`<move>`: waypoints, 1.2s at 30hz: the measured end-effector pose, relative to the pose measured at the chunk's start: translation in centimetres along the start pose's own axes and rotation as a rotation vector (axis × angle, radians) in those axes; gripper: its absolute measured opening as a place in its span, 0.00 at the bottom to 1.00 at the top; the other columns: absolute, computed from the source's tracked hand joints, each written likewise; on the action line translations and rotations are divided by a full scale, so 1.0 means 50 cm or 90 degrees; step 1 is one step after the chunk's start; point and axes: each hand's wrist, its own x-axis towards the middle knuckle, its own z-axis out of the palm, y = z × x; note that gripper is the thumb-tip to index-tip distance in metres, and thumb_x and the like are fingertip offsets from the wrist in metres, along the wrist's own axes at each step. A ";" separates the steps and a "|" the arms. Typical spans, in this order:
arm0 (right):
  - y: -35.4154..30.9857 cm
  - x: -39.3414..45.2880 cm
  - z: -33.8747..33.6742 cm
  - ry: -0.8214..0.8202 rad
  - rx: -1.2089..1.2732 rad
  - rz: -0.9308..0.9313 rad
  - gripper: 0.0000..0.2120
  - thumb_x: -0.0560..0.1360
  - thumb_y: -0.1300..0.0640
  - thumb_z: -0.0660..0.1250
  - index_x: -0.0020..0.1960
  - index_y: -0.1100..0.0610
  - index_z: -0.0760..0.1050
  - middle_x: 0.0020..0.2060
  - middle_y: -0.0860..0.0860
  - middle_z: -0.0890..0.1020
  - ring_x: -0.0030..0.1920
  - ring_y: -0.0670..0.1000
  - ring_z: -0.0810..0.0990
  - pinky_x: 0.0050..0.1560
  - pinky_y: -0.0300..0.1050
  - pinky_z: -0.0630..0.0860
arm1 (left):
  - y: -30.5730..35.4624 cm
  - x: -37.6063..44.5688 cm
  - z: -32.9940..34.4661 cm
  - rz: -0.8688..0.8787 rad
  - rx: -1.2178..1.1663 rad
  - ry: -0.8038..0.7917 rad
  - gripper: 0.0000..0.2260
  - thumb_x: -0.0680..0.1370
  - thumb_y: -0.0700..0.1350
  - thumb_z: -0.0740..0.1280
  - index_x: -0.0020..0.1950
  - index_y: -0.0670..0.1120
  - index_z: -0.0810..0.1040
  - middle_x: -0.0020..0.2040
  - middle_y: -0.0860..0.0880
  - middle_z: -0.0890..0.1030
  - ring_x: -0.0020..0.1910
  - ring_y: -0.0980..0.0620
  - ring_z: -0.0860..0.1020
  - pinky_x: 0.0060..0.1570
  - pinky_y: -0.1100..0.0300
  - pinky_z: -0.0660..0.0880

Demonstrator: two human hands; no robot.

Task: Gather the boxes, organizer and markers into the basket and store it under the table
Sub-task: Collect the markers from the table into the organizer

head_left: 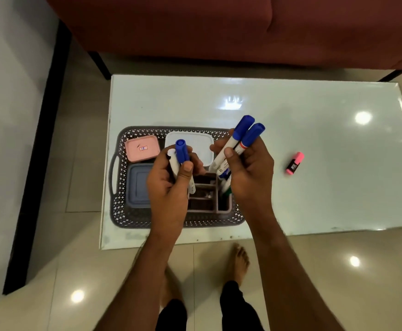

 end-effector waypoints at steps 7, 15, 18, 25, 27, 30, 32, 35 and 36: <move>0.060 -0.071 0.011 0.032 -0.092 0.005 0.11 0.80 0.71 0.65 0.61 0.64 0.75 0.46 0.47 0.85 0.49 0.44 0.85 0.51 0.36 0.81 | -0.043 -0.006 0.004 0.010 -0.002 -0.002 0.07 0.82 0.34 0.64 0.60 0.40 0.75 0.44 0.46 0.80 0.40 0.50 0.79 0.47 0.55 0.79; 0.082 -0.086 -0.013 0.071 -0.105 0.002 0.12 0.79 0.72 0.66 0.57 0.58 0.73 0.44 0.38 0.84 0.48 0.39 0.84 0.51 0.31 0.77 | -0.070 -0.012 0.019 0.009 0.021 0.006 0.14 0.84 0.49 0.61 0.60 0.39 0.74 0.40 0.46 0.76 0.37 0.48 0.74 0.41 0.57 0.75; 0.090 -0.086 -0.007 0.073 -0.114 0.004 0.12 0.78 0.71 0.67 0.57 0.58 0.73 0.45 0.42 0.82 0.46 0.39 0.83 0.49 0.31 0.78 | -0.078 -0.006 0.026 0.009 0.027 0.009 0.14 0.82 0.49 0.60 0.60 0.40 0.73 0.42 0.44 0.77 0.38 0.48 0.76 0.43 0.55 0.77; 0.111 -0.083 0.009 0.057 -0.144 0.015 0.13 0.78 0.70 0.68 0.60 0.60 0.74 0.38 0.41 0.76 0.39 0.38 0.78 0.44 0.29 0.75 | -0.091 0.010 0.028 0.015 0.029 0.000 0.09 0.82 0.49 0.61 0.57 0.47 0.75 0.43 0.50 0.80 0.39 0.49 0.78 0.45 0.44 0.80; 0.115 -0.086 0.013 0.052 -0.149 0.025 0.14 0.78 0.69 0.69 0.60 0.57 0.74 0.39 0.40 0.77 0.41 0.40 0.79 0.46 0.32 0.77 | -0.096 0.013 0.024 0.002 0.030 0.013 0.13 0.81 0.51 0.62 0.59 0.44 0.75 0.46 0.49 0.81 0.41 0.51 0.80 0.45 0.47 0.81; 0.122 -0.098 0.009 0.029 -0.143 0.024 0.15 0.78 0.68 0.69 0.58 0.52 0.73 0.44 0.49 0.82 0.45 0.49 0.82 0.48 0.44 0.82 | -0.101 0.002 0.019 0.011 0.055 0.017 0.21 0.80 0.57 0.62 0.59 0.39 0.75 0.45 0.50 0.81 0.40 0.52 0.79 0.42 0.56 0.79; 0.130 -0.105 0.002 0.009 -0.148 0.025 0.16 0.78 0.69 0.69 0.58 0.52 0.72 0.44 0.52 0.82 0.43 0.52 0.82 0.46 0.45 0.82 | -0.109 -0.013 0.015 0.014 0.048 0.019 0.24 0.79 0.61 0.62 0.57 0.40 0.75 0.41 0.51 0.80 0.37 0.52 0.77 0.40 0.58 0.78; 0.144 -0.114 -0.005 -0.011 -0.151 0.042 0.17 0.78 0.69 0.69 0.58 0.51 0.72 0.42 0.45 0.80 0.42 0.45 0.81 0.46 0.37 0.79 | -0.124 -0.035 0.012 -0.009 0.030 0.045 0.27 0.79 0.67 0.59 0.53 0.41 0.76 0.40 0.40 0.77 0.37 0.47 0.77 0.39 0.54 0.78; 0.149 -0.116 -0.006 -0.015 -0.148 0.049 0.18 0.77 0.69 0.69 0.58 0.49 0.72 0.44 0.45 0.80 0.44 0.45 0.82 0.47 0.37 0.80 | -0.127 -0.039 0.014 -0.015 0.015 0.059 0.27 0.80 0.67 0.59 0.51 0.42 0.76 0.40 0.39 0.76 0.36 0.45 0.76 0.39 0.53 0.77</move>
